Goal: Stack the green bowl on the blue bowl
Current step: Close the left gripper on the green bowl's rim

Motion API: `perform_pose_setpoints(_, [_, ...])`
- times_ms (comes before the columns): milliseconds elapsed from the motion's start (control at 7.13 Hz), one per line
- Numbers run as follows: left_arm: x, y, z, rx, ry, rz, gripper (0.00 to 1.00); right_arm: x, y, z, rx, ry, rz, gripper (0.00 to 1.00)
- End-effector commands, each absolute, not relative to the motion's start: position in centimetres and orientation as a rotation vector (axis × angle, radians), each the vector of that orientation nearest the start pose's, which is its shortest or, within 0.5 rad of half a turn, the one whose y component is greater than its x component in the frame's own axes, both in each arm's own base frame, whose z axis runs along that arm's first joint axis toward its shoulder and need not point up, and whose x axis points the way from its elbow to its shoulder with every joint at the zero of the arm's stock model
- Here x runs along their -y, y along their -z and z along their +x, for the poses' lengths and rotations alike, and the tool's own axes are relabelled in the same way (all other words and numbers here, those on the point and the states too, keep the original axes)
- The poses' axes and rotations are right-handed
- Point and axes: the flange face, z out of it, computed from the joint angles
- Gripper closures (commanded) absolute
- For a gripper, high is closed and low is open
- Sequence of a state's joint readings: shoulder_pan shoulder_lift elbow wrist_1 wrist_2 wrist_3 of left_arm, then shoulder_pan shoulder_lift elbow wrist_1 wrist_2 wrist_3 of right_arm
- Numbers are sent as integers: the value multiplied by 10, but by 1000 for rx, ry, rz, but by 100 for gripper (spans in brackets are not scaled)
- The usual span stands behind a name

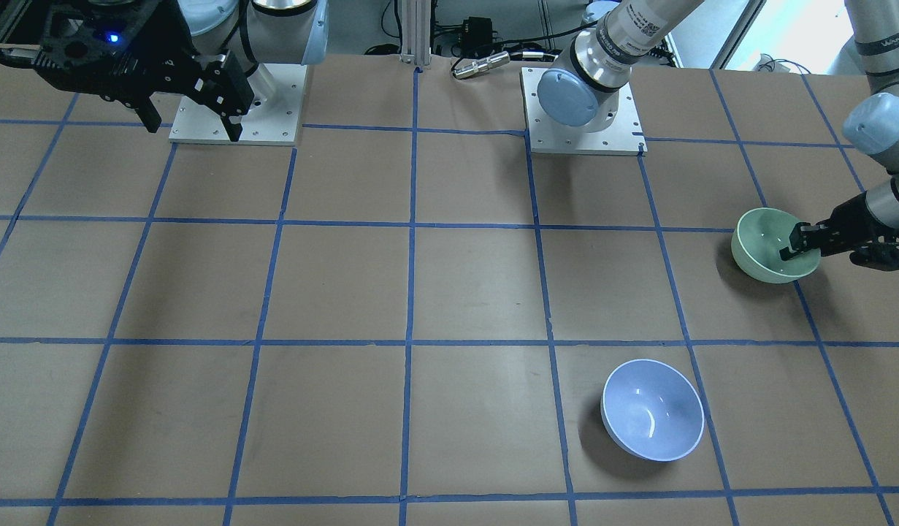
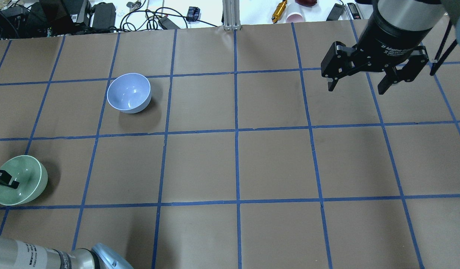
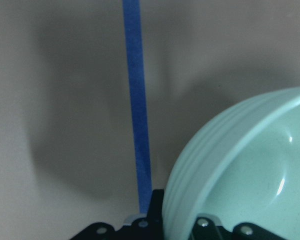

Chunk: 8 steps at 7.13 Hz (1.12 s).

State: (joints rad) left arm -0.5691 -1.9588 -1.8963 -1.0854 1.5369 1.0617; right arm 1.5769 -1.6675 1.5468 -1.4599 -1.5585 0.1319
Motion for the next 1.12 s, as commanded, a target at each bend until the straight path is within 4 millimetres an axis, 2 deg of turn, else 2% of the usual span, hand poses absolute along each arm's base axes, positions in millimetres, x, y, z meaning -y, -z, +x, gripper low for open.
perform_pose_setpoints(0, [402, -181, 375, -3348, -155, 95, 100, 448, -534, 137, -3122, 15, 199, 0])
perform_pose_setpoints(561, [403, -194, 371, -3351, -137, 74, 100, 448, -534, 137, -3123, 13, 197, 0])
perform_pose_setpoints(981, [400, -195, 369, -3371, -159, 56, 100, 448, -534, 137, -3123, 13, 197, 0])
